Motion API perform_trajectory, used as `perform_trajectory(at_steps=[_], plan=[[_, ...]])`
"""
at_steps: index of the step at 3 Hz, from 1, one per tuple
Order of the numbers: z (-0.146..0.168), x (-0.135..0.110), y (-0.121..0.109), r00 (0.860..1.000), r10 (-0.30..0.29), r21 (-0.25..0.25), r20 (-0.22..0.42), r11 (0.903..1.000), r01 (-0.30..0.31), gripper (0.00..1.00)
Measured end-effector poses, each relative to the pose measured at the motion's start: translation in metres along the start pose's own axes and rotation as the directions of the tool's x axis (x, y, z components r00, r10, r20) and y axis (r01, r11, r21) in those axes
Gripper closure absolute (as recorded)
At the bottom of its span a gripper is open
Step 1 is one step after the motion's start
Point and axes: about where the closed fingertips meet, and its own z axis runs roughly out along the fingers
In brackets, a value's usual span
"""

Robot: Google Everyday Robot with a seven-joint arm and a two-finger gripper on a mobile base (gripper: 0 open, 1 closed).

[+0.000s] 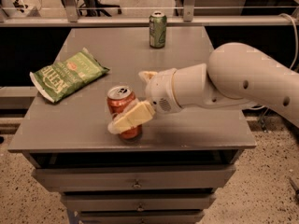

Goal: Knock coke can over

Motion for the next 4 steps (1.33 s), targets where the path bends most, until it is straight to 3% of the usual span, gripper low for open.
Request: perform_trajectory(at_steps=[1, 2, 3, 4], plan=[[0.005, -0.03, -0.042, 0.999, -0.003, 0.056, 0.042, 0.9984, 0.001, 0.0], [0.009, -0.056, -0.087, 0.997, 0.028, 0.123, 0.077, 0.9917, -0.037, 0.0], [0.003, -0.056, -0.113, 0.993, 0.059, 0.162, 0.103, 0.9839, -0.075, 0.0], [-0.014, -0.04, -0.12, 0.993, 0.06, 0.171, 0.104, 0.9822, -0.077, 0.0]])
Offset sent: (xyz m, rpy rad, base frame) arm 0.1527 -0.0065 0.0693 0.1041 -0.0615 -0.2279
